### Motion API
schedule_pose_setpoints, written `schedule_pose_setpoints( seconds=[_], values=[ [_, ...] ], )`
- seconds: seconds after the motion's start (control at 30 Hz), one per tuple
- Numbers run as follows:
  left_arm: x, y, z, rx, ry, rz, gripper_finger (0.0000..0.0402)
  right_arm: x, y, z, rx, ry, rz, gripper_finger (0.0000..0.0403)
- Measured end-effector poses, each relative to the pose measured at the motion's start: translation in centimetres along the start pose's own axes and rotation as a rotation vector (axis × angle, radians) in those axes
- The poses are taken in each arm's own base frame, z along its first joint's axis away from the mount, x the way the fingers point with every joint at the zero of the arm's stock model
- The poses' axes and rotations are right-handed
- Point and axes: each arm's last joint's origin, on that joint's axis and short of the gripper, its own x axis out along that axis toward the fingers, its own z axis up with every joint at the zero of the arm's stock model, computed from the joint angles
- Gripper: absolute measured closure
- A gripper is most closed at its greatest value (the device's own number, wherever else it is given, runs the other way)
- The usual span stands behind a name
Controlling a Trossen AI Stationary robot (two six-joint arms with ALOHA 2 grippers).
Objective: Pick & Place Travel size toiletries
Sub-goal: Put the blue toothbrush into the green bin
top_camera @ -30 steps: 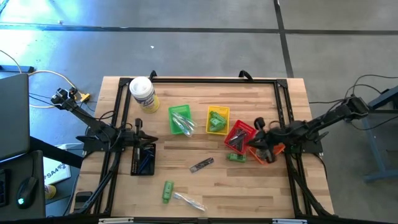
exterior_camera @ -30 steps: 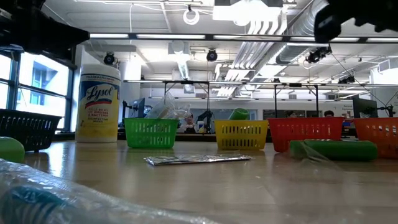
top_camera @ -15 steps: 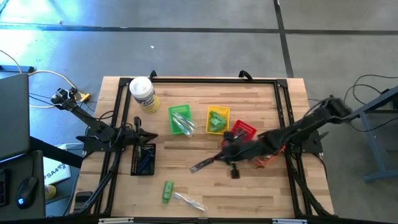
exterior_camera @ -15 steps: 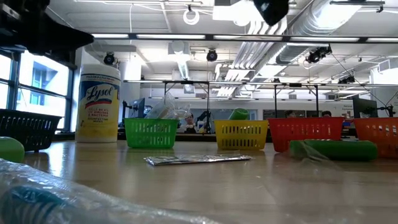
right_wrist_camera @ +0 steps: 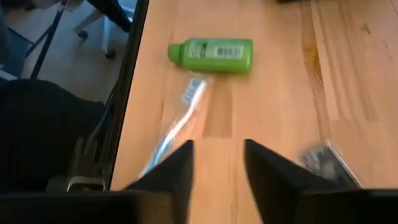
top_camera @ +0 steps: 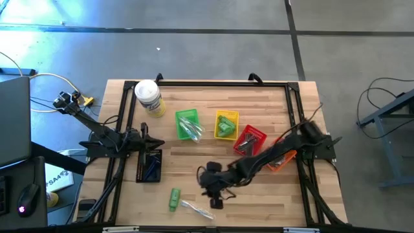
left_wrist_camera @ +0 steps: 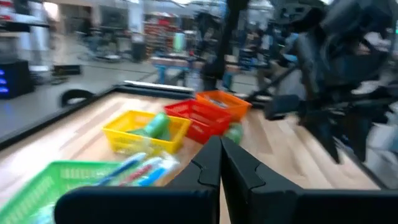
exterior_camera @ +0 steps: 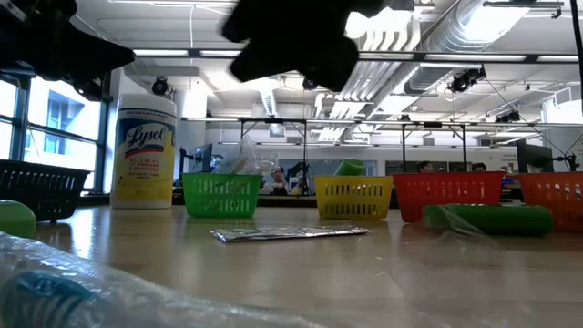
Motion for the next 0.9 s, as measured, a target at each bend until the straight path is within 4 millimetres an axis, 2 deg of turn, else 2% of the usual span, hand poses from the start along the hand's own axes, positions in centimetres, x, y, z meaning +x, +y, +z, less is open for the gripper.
schedule_pose_setpoints(
  seconds=[0.17,0.33,0.47,0.63,0.9],
  values=[
    [0.2,-0.3,-0.8,-0.013,0.064,-0.032,0.0402,1.9,0.8,0.3,0.001,-0.003,-0.012,0.018],
    [0.6,-0.5,-2.0,-0.017,0.159,-0.036,0.0402,2.3,0.7,0.1,0.063,-0.019,-0.063,0.0129],
    [0.8,-0.6,-2.6,-0.021,0.194,-0.021,0.0402,3.3,0.7,-0.1,0.121,-0.039,-0.047,0.0121],
    [1.0,-0.8,-2.8,-0.039,0.203,-0.014,0.0402,5.3,1.1,-1.3,0.117,-0.047,-0.029,0.0128],
    [1.0,-0.8,-2.9,-0.07,0.21,-0.014,0.0402,5.6,0.8,-1.8,0.083,-0.049,-0.109,0.0131]
  ],
)
